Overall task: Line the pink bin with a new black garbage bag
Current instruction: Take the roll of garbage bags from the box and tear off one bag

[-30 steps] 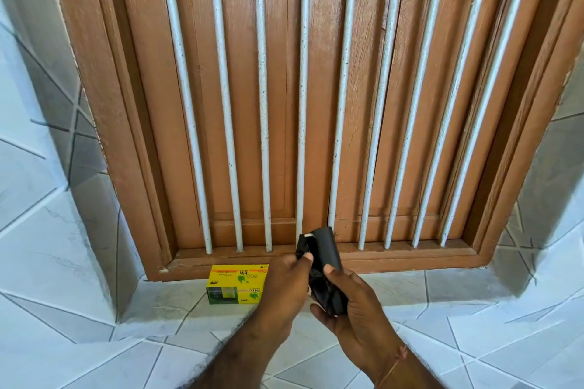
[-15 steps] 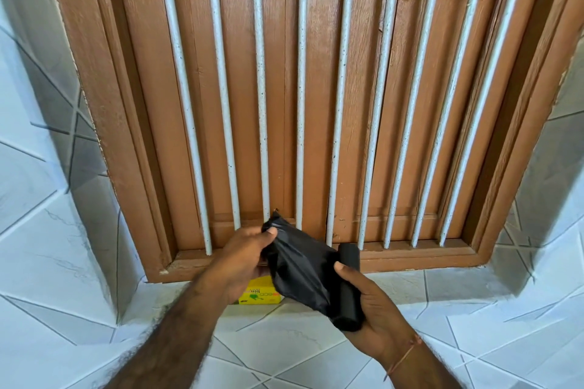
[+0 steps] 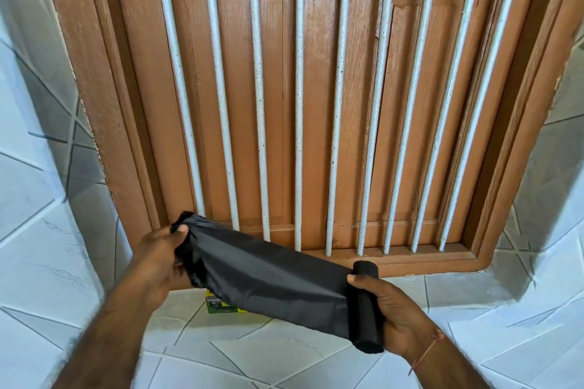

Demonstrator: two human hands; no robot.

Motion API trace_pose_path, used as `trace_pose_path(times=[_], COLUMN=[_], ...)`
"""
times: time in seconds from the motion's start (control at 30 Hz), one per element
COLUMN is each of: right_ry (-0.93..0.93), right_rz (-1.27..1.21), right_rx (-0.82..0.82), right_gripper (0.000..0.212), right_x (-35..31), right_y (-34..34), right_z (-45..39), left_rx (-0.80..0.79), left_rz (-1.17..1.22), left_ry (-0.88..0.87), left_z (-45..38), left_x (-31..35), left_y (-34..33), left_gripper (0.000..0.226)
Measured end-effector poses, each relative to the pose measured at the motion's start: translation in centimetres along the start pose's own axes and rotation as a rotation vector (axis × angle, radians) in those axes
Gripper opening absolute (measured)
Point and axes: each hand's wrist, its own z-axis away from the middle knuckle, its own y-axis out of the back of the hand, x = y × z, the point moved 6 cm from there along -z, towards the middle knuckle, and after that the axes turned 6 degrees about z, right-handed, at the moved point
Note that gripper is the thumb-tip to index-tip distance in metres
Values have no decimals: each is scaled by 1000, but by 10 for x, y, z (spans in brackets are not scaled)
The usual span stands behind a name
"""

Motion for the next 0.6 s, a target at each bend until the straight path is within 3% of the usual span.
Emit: trace_pose_path(times=[0.17, 0.27, 0.4, 0.47, 0.53, 0.6], right_ry=[101, 176, 271, 290, 311, 322], right_rz=[79, 115, 137, 161, 192, 208], right_rx=[-2, -35, -130, -212, -310, -417], right_gripper=[52, 46, 31, 33, 41, 45], right_x=[-15, -25, -42, -49, -54, -59], right_y=[1, -6, -22, -33, -45, -57], right_z=[0, 3, 16, 25, 35, 45], left_rx=[212, 280, 117, 153, 85, -229], left_rz=[-144, -391, -775, -1061, -1067, -900], left_ry=[-31, -182, -424, -621, -787, -723], left_z=[-5, 8, 32, 50, 69, 85], left_x=[3, 10, 22, 28, 31, 24], left_y=[29, 24, -7, -29, -58, -92], left_gripper=[31, 32, 43, 41, 40, 42])
